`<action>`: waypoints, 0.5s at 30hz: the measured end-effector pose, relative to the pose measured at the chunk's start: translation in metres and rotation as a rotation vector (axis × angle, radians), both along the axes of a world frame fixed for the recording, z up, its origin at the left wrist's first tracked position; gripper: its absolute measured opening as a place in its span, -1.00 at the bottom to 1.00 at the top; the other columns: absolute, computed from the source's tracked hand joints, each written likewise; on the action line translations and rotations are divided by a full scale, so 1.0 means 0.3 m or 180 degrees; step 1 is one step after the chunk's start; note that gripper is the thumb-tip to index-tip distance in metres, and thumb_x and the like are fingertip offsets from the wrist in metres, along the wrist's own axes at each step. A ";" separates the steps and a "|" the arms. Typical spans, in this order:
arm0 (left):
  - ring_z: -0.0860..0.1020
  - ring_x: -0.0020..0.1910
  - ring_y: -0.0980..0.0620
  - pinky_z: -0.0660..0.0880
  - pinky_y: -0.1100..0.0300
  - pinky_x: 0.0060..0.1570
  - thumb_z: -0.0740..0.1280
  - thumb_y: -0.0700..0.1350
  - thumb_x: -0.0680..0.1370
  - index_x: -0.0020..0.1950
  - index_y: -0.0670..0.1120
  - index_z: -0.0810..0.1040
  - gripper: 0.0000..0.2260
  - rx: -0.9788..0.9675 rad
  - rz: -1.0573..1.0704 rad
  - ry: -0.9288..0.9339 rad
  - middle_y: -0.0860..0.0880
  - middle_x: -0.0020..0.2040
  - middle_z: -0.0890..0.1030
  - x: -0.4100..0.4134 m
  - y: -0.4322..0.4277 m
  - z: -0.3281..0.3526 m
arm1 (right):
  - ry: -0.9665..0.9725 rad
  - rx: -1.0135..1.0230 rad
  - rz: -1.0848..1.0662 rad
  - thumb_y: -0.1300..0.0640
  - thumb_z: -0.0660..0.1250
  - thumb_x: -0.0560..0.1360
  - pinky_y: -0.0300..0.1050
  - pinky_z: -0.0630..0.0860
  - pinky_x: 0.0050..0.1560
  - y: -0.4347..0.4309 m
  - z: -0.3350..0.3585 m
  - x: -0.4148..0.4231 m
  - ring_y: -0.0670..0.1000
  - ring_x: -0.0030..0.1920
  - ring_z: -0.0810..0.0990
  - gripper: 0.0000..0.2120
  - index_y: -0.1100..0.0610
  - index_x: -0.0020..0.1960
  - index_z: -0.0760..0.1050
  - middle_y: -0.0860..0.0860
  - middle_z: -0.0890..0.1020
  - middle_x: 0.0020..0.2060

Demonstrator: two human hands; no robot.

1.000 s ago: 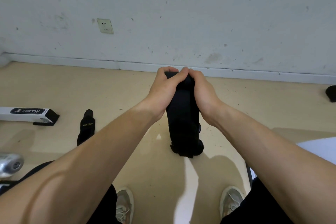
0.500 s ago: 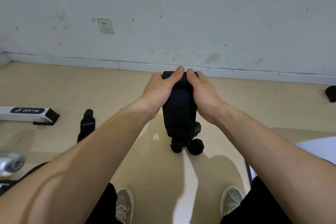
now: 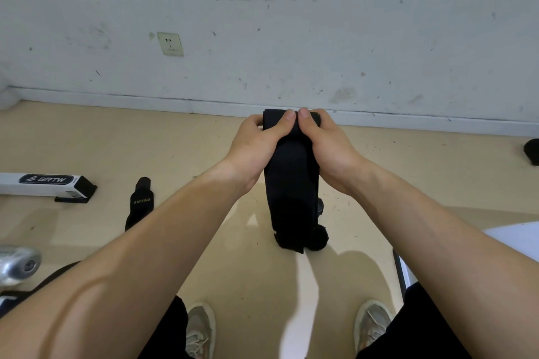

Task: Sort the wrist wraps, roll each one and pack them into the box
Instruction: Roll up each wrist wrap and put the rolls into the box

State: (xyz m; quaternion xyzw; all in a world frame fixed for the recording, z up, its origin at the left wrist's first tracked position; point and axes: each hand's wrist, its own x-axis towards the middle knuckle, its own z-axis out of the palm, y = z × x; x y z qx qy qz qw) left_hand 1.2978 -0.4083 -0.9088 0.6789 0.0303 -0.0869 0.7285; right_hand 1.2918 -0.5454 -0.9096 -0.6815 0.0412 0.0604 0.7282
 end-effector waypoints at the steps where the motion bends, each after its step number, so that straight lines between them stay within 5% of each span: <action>1: 0.72 0.11 -0.09 0.60 -0.09 0.27 0.42 0.15 0.60 0.25 -0.17 0.63 -0.58 0.0069 -0.0118 0.0032 -0.14 0.12 0.74 0.000 -0.002 -0.002 | -0.0034 -0.0025 -0.0015 -0.08 0.20 0.69 0.08 0.61 0.24 0.000 -0.002 0.000 0.05 0.14 0.68 -0.68 0.15 0.26 0.42 0.09 0.65 0.15; 5: 0.72 0.11 -0.07 0.59 -0.09 0.28 0.30 0.25 0.64 0.23 -0.10 0.66 -0.55 0.0109 -0.0202 0.0129 -0.09 0.11 0.75 -0.006 -0.016 -0.013 | -0.0191 -0.0171 0.0021 -0.02 0.20 0.70 0.01 0.61 0.19 -0.001 -0.010 -0.005 0.01 0.09 0.66 -0.77 0.11 0.25 0.39 0.04 0.62 0.08; 11: 0.70 0.15 -0.09 0.60 -0.15 0.27 0.42 0.18 0.51 0.30 -0.13 0.56 -0.50 -0.0091 -0.0010 -0.0021 -0.12 0.17 0.71 -0.005 -0.020 -0.015 | -0.0014 0.0170 0.0125 0.02 0.28 0.67 0.07 0.58 0.15 -0.015 -0.004 0.001 0.04 0.03 0.65 -0.83 0.05 0.21 0.43 0.05 0.62 0.04; 15: 0.70 0.15 -0.08 0.60 -0.13 0.26 0.41 0.01 0.64 0.20 -0.09 0.53 -0.76 -0.0020 0.0061 -0.0098 -0.09 0.14 0.70 -0.008 -0.025 -0.021 | 0.0195 0.0158 0.0117 -0.18 0.30 0.61 0.08 0.61 0.20 -0.018 -0.005 0.011 0.03 0.07 0.71 -0.66 0.05 0.22 0.47 -0.01 0.69 0.05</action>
